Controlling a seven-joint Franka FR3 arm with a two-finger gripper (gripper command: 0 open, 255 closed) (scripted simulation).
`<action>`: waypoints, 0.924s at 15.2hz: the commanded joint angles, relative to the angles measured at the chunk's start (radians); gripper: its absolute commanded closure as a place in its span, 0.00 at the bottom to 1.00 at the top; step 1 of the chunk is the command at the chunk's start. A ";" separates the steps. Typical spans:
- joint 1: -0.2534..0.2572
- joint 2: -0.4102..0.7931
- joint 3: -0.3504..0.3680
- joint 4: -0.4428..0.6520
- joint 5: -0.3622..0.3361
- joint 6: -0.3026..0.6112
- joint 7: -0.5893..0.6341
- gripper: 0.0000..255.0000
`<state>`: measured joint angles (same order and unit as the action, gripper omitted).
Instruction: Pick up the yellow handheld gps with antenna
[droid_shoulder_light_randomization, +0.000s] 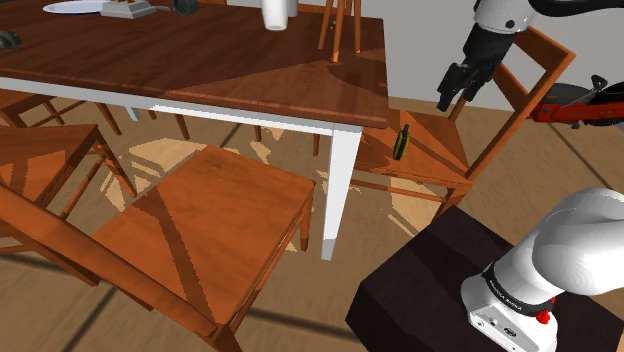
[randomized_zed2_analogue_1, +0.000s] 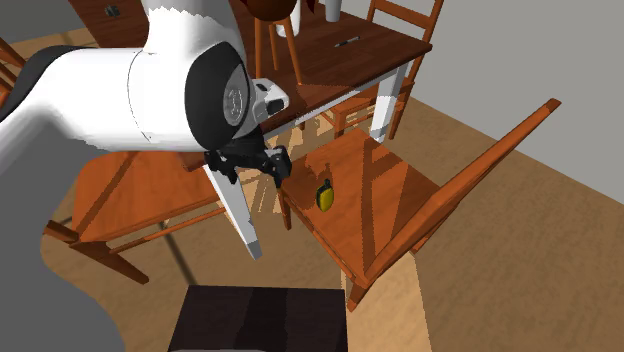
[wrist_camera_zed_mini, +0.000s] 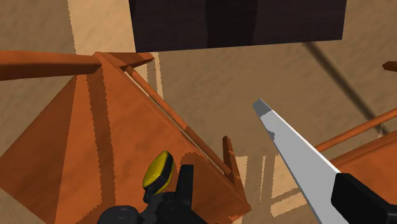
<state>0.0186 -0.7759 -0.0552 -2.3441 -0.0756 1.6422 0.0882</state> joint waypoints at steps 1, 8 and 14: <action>0.000 0.000 0.000 0.000 0.000 0.000 0.000 0.00; -0.054 0.070 0.001 -0.174 -0.072 0.312 0.076 0.00; -0.118 0.207 0.001 -0.259 -0.153 0.592 0.164 0.00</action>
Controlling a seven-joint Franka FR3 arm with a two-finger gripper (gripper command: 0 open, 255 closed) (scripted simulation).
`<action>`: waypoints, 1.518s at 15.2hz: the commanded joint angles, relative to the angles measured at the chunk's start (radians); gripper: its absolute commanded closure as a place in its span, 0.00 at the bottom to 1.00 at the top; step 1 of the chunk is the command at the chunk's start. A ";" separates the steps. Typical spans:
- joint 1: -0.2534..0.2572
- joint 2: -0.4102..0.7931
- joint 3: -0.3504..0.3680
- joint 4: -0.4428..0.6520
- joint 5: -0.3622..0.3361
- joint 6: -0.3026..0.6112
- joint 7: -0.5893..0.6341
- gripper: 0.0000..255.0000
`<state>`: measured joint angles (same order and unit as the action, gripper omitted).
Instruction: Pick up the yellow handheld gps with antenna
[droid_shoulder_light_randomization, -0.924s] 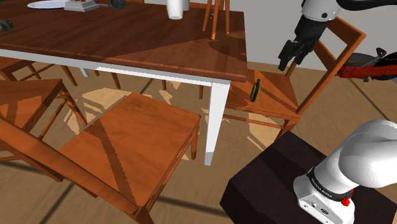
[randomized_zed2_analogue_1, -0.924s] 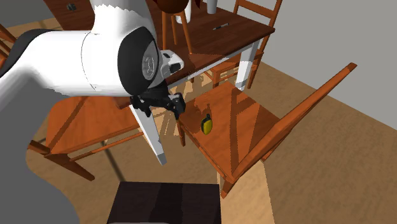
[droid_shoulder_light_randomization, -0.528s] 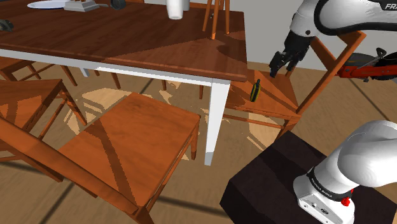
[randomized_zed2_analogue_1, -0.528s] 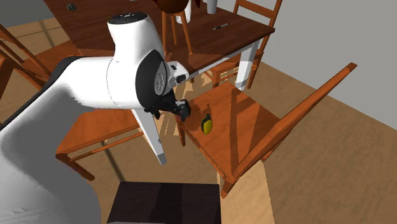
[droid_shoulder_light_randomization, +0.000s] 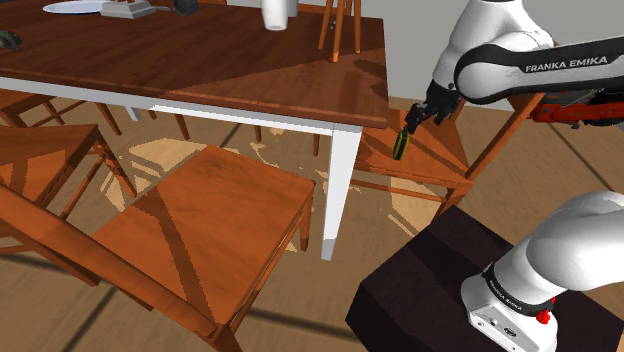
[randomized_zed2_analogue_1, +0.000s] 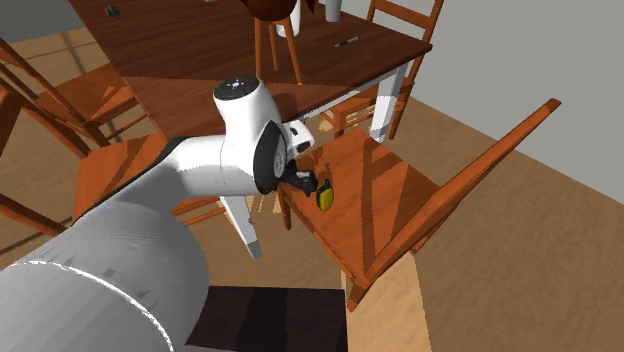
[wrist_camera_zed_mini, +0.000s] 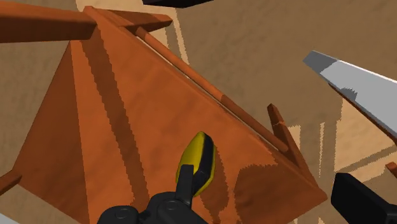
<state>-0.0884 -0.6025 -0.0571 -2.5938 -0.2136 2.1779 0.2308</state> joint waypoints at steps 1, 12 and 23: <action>-0.024 0.064 0.004 -0.017 -0.032 0.102 0.039 0.00; -0.192 0.414 0.039 0.011 -0.292 0.504 0.307 0.00; -0.224 0.494 0.048 -0.004 -0.390 0.594 0.396 1.00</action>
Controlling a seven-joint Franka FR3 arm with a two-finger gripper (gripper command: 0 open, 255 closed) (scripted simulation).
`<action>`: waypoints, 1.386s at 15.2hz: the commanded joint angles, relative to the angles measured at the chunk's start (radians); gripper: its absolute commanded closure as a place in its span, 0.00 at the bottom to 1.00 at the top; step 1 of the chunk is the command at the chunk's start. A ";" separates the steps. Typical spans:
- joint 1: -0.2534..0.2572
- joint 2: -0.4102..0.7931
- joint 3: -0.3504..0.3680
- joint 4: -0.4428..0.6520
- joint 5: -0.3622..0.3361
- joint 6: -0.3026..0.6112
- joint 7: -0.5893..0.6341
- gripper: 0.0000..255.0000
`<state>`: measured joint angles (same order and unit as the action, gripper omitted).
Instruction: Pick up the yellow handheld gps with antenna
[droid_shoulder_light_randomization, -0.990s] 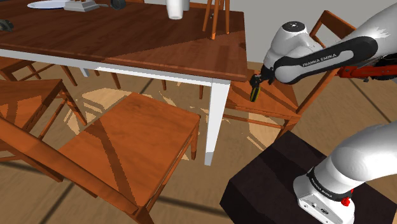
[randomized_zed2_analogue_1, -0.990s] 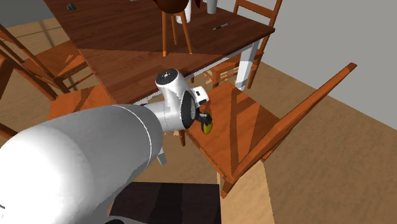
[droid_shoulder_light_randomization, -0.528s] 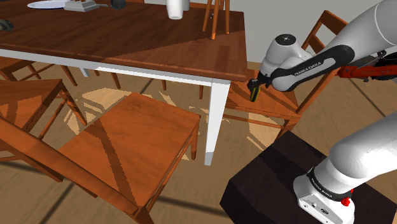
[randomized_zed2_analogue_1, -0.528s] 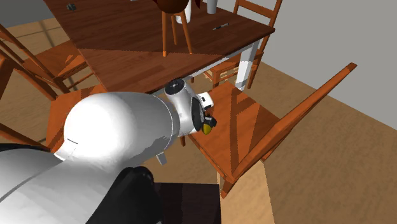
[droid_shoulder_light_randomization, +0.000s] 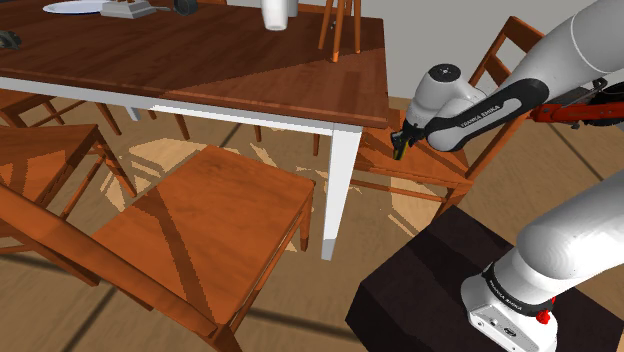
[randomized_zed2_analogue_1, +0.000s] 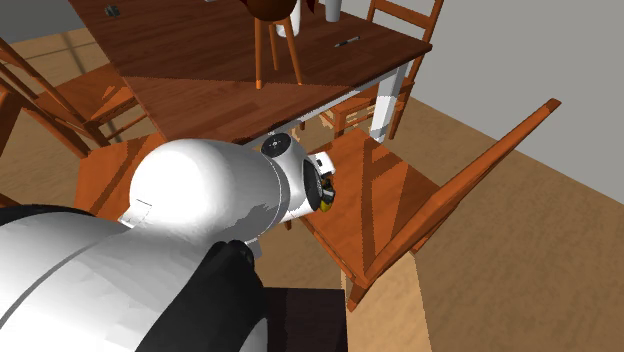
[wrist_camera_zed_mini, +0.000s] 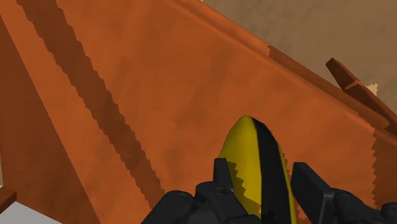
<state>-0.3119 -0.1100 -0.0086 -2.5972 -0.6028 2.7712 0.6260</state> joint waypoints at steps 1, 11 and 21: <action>0.000 0.001 0.000 -0.001 -0.001 0.000 0.000 1.00; 0.019 -0.049 -0.004 0.007 0.064 -0.054 -0.057 1.00; 0.058 -0.155 -0.018 0.048 0.170 -0.194 -0.161 1.00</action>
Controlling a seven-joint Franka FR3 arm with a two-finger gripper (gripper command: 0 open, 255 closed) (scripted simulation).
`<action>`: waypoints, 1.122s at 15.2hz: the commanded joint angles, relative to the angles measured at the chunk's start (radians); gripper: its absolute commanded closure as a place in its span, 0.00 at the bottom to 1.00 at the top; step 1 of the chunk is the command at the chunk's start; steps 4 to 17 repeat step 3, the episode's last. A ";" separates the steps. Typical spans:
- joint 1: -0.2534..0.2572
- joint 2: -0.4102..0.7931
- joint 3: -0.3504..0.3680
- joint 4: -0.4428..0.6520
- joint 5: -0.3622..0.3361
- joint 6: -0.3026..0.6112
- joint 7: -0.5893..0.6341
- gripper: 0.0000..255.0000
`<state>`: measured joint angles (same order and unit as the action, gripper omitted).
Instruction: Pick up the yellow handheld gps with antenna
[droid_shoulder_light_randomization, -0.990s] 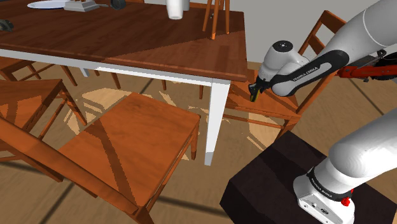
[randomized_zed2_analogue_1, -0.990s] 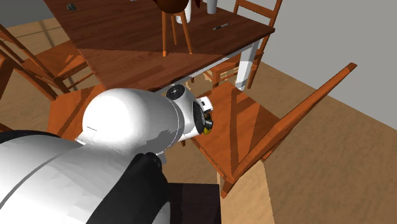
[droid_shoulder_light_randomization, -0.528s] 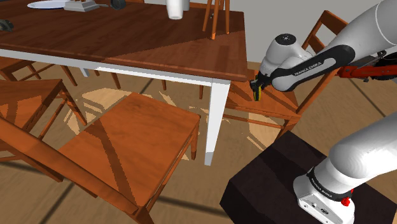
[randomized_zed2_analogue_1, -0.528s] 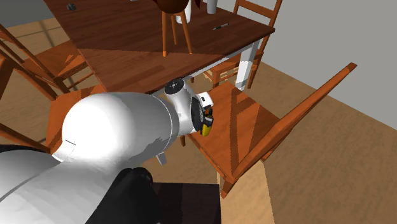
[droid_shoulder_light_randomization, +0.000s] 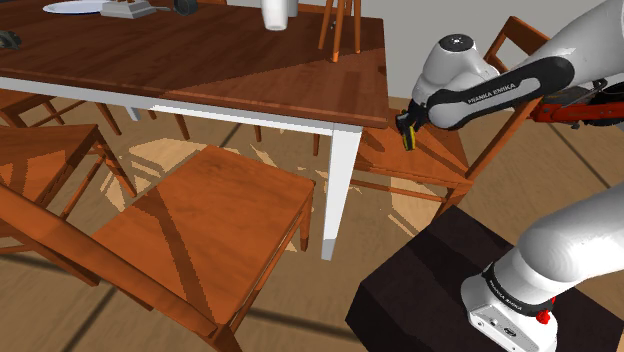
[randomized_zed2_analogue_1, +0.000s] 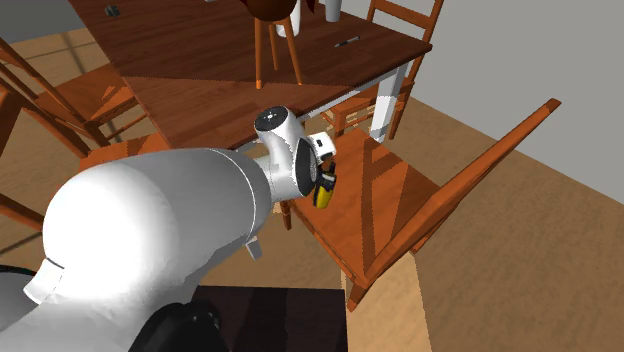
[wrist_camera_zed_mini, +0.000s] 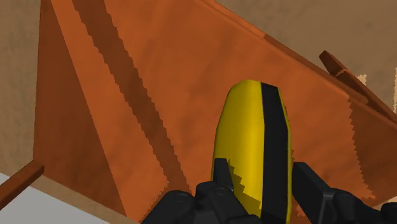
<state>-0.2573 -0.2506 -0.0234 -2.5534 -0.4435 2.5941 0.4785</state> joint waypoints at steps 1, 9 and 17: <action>0.007 -0.023 -0.004 0.010 0.019 -0.031 -0.021 1.00; 0.007 -0.024 -0.005 0.011 0.020 -0.033 -0.022 1.00; 0.007 -0.024 -0.005 0.011 0.020 -0.033 -0.022 1.00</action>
